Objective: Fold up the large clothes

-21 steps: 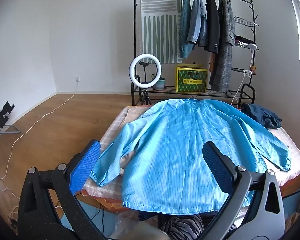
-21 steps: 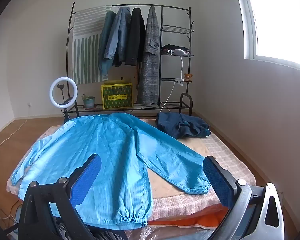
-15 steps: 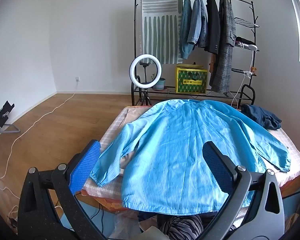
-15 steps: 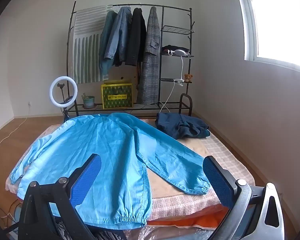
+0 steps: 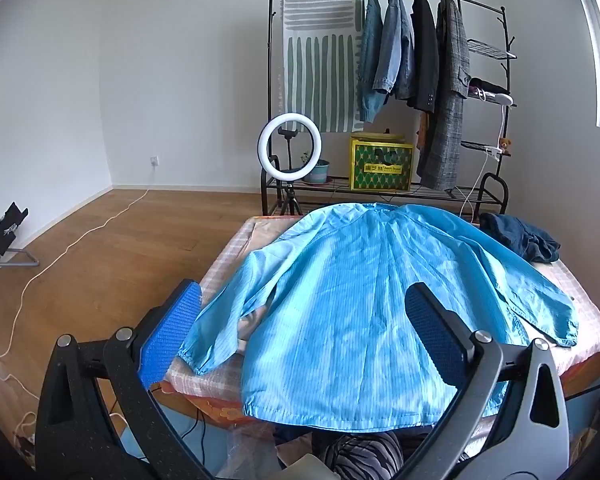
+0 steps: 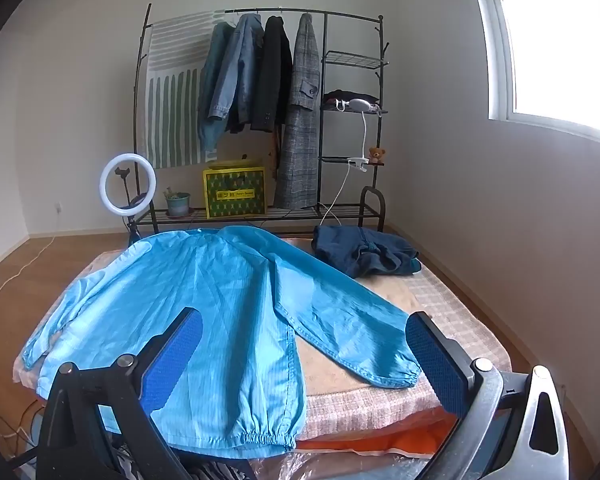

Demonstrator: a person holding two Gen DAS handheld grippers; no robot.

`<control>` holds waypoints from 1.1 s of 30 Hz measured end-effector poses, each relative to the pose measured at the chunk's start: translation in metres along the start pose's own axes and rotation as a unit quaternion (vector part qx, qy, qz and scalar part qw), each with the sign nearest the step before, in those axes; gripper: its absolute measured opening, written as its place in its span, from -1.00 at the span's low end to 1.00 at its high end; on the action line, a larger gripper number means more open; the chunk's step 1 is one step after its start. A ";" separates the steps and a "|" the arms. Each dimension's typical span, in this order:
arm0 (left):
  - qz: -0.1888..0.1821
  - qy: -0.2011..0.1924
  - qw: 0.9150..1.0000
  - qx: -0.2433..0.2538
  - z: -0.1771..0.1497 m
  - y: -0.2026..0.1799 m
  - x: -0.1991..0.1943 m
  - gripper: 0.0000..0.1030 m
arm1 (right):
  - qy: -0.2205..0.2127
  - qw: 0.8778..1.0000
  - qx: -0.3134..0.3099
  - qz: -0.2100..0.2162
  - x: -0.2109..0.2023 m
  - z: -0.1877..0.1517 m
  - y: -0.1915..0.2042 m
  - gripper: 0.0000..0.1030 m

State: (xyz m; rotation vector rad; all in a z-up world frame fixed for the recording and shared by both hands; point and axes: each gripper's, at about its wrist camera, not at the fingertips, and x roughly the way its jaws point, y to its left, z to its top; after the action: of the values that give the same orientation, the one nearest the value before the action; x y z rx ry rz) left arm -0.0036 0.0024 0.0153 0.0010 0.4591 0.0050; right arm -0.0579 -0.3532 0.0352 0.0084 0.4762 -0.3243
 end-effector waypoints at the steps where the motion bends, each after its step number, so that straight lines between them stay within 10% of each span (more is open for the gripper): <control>1: 0.000 -0.001 1.000 0.000 -0.001 0.000 0.001 1.00 | 0.000 1.000 -0.001 -0.001 0.001 0.000 0.000 0.99; 33: -0.001 -0.005 1.000 -0.002 0.010 -0.002 -0.011 1.00 | 0.007 1.000 0.019 -0.001 -0.001 0.000 -0.008 0.99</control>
State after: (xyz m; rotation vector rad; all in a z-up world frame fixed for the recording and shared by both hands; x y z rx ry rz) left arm -0.0087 -0.0002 0.0292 -0.0037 0.4492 0.0038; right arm -0.0614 -0.3602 0.0360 0.0465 0.4834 -0.3344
